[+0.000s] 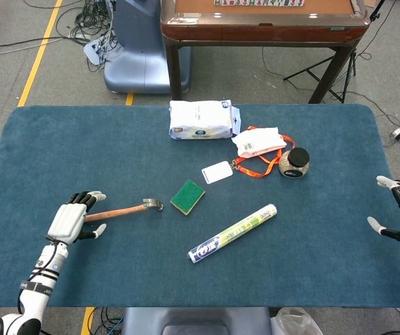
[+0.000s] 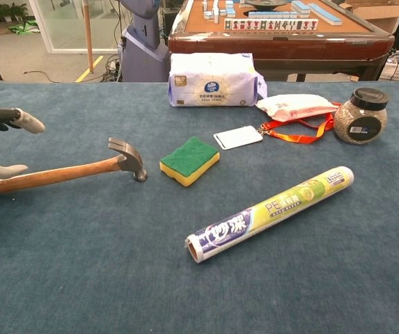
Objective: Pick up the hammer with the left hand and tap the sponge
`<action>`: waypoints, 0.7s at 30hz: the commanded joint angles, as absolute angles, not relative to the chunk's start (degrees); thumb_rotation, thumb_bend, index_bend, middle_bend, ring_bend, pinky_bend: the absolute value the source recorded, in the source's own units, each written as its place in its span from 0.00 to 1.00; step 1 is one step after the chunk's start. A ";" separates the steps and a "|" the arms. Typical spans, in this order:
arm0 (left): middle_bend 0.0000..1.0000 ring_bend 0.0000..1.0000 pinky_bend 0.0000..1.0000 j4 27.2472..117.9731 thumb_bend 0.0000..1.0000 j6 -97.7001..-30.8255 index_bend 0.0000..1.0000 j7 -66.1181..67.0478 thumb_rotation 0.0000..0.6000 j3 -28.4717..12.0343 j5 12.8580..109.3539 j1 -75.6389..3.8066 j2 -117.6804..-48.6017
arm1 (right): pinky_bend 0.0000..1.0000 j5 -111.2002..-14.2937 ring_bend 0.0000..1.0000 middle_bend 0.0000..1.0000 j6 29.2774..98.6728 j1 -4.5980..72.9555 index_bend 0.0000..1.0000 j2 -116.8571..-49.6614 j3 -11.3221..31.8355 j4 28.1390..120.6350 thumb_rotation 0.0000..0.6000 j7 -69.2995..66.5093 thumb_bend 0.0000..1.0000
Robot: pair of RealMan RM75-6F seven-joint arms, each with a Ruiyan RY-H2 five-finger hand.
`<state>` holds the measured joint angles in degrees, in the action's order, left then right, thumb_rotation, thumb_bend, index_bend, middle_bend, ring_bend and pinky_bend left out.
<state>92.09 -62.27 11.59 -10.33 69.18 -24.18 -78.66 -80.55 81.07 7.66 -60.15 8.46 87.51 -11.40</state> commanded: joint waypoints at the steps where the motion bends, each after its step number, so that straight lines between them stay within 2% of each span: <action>1: 0.19 0.12 0.10 91.67 0.24 -60.04 0.24 14.98 1.00 -10.97 65.58 -26.29 -80.13 | 0.21 -80.46 0.16 0.26 80.97 7.63 0.21 -60.19 8.42 87.11 1.00 -11.74 0.16; 9: 0.28 0.13 0.10 91.79 0.24 -57.75 0.27 22.23 1.00 -11.51 57.14 -29.79 -82.07 | 0.21 -80.30 0.16 0.26 80.41 7.65 0.21 -60.27 8.26 86.03 1.00 -12.79 0.16; 21: 0.32 0.15 0.10 91.26 0.24 -56.91 0.30 26.56 1.00 -11.99 50.44 -34.04 -84.58 | 0.21 -80.42 0.16 0.26 80.51 7.38 0.21 -60.24 8.09 85.32 1.00 -14.01 0.16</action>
